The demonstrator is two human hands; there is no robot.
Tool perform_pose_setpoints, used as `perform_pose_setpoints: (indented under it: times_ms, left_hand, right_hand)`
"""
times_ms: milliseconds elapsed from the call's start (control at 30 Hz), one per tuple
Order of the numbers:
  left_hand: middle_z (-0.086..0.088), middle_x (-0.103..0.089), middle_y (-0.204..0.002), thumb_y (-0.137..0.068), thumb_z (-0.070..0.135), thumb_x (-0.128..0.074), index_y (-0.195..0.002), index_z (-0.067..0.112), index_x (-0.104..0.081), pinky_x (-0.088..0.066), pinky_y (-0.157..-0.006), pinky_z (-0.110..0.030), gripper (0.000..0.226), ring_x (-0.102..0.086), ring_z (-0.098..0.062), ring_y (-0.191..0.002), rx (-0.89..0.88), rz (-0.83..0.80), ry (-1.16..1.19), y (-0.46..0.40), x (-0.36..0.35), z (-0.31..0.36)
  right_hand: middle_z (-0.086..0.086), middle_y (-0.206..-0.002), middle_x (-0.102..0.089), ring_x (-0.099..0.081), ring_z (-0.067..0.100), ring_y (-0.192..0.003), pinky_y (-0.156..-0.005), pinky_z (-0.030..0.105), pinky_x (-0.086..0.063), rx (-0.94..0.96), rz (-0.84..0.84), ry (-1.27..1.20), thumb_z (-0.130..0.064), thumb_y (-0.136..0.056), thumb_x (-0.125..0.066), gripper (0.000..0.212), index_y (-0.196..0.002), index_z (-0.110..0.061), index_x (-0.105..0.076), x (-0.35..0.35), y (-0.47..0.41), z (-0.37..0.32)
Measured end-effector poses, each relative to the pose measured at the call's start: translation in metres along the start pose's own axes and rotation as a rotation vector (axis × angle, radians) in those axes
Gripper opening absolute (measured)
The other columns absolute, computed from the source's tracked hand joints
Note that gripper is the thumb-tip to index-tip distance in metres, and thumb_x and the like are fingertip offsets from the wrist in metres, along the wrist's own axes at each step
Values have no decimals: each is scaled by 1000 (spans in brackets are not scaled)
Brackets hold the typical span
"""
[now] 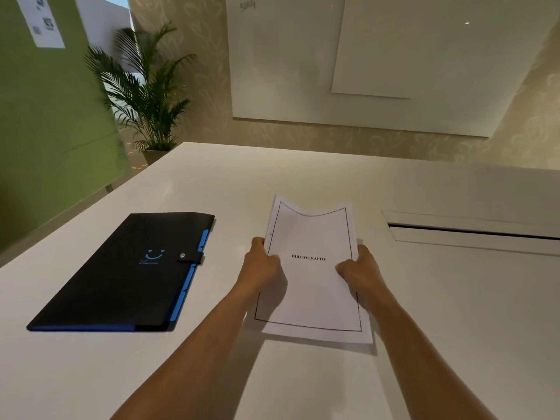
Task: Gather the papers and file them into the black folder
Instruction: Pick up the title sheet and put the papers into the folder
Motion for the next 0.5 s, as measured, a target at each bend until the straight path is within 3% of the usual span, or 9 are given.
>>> perform_pose_setpoints:
  times_ms: [200,367,500]
  left_hand:
    - [-12,-58,-101,-90,11,-51,-129,6,-39,-52,-74,-39,41,-60,-26,-86,1,7,-240,-5,-8,-13]
    - [-7,-60,-102,-90,14,-50,-114,8,-45,-48,-70,-35,25,-56,-22,-83,-53,47,-465,-3,-17,-14]
    - [-8,-59,-105,-93,23,-49,-108,9,-52,-45,-76,-34,22,-55,-25,-97,-141,117,-649,-1,-18,-15]
  right_hand:
    - [1,-92,-60,-63,25,-78,-80,47,-58,-11,62,307,-15,-77,-48,53,-130,-15,-43,-5,6,7]
    - [1,-94,-57,-61,28,-82,-78,46,-56,30,105,428,-16,-78,-47,63,-139,-15,-35,-7,14,4]
    - [1,-100,-54,-56,29,-84,-71,42,-48,70,123,614,-21,-75,-49,40,-114,-16,-43,-6,19,4]
Point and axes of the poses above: each hand's wrist, its own y-axis away from the middle knuckle, its own x-axis out of the back of the hand, z = x × y, the point moved 7 cm from there along -y, towards the middle knuckle
